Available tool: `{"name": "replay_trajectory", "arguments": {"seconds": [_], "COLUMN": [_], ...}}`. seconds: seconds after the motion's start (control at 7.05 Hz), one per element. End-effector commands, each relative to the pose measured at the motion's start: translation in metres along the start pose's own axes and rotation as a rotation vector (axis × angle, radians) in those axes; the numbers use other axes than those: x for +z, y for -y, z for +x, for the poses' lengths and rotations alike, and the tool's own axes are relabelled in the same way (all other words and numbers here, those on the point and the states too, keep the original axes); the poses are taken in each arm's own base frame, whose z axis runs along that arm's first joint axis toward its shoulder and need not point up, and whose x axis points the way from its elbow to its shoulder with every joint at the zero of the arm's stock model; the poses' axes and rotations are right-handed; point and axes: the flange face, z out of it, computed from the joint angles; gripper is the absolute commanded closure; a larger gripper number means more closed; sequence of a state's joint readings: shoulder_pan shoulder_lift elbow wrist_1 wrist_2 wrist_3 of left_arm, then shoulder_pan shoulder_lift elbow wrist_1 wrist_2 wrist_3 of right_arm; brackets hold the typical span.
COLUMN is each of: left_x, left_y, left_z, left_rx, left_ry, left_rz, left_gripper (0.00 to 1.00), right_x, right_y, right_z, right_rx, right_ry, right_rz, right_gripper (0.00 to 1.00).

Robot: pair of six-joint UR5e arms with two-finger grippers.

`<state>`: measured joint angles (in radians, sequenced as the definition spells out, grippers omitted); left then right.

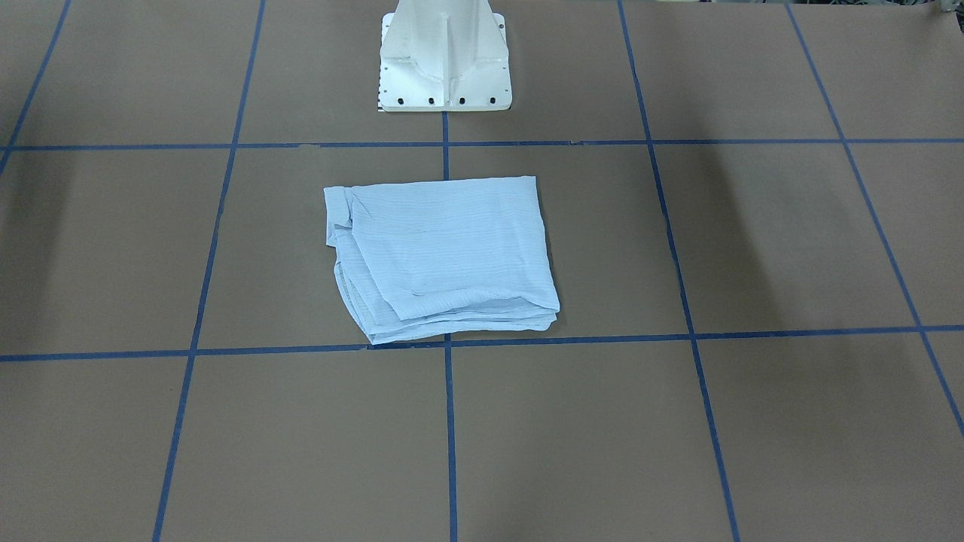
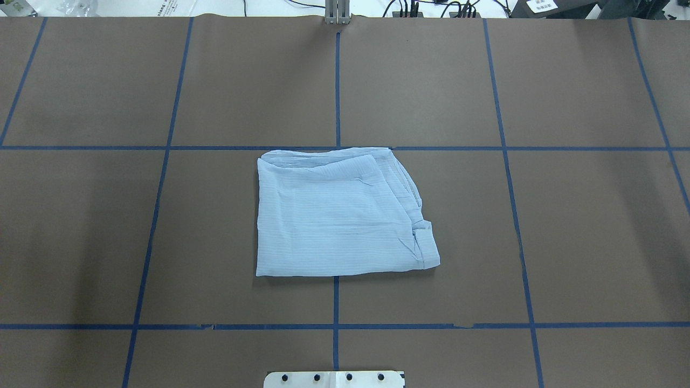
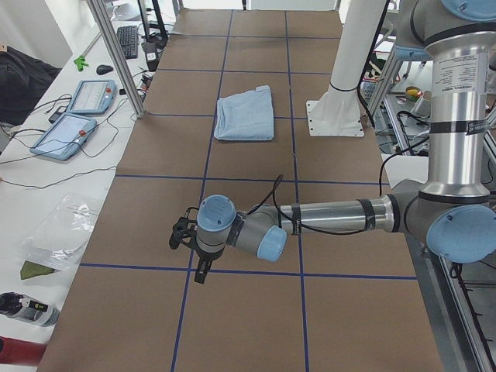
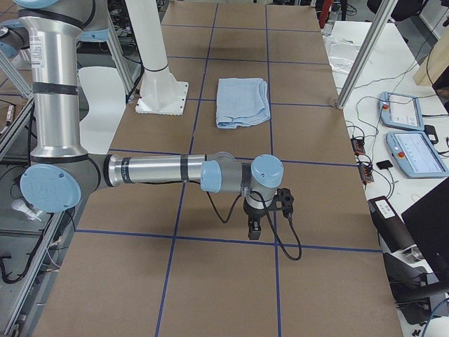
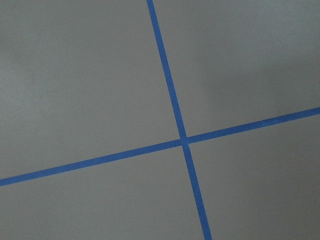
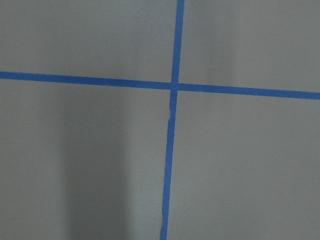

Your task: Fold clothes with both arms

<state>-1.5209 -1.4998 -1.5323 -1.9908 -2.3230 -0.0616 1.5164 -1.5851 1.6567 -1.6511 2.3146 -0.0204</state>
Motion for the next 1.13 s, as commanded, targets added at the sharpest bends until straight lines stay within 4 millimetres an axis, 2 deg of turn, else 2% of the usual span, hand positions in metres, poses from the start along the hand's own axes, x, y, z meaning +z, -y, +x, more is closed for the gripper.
{"name": "replay_trajectory", "arguments": {"seconds": [0.0, 0.14, 0.28, 0.43, 0.57, 0.71, 0.99], "left_x": [-0.019, -0.034, -0.041, -0.041, -0.034, -0.034, -0.033], "left_y": [0.003, 0.011, 0.013, 0.005, -0.001, -0.002, -0.002], "left_z": [0.018, 0.033, 0.04, 0.038, 0.032, 0.031, 0.031], "left_rx": [-0.066, -0.09, -0.122, -0.133, -0.056, -0.029, -0.029], "left_ry": [0.008, 0.012, 0.014, 0.015, 0.009, 0.004, 0.002], "left_rz": [-0.07, -0.1, -0.136, -0.149, -0.166, -0.178, -0.18], "left_gripper": [0.0, 0.0, 0.0, 0.0, 0.0, 0.0, 0.0], "right_x": [-0.001, 0.0, 0.001, -0.001, -0.006, -0.017, -0.022], "right_y": [-0.001, -0.003, -0.006, -0.006, -0.004, -0.003, -0.001], "right_z": [0.002, 0.004, 0.006, 0.003, -0.005, -0.017, -0.024], "right_rx": [0.009, 0.014, 0.021, 0.022, 0.072, 0.129, 0.187], "right_ry": [0.002, 0.002, 0.004, 0.02, 0.052, 0.07, 0.085], "right_rz": [-0.001, -0.005, -0.008, -0.006, 0.005, 0.025, 0.035], "right_gripper": [0.0, 0.0, 0.0, 0.0, 0.0, 0.0, 0.0]}}
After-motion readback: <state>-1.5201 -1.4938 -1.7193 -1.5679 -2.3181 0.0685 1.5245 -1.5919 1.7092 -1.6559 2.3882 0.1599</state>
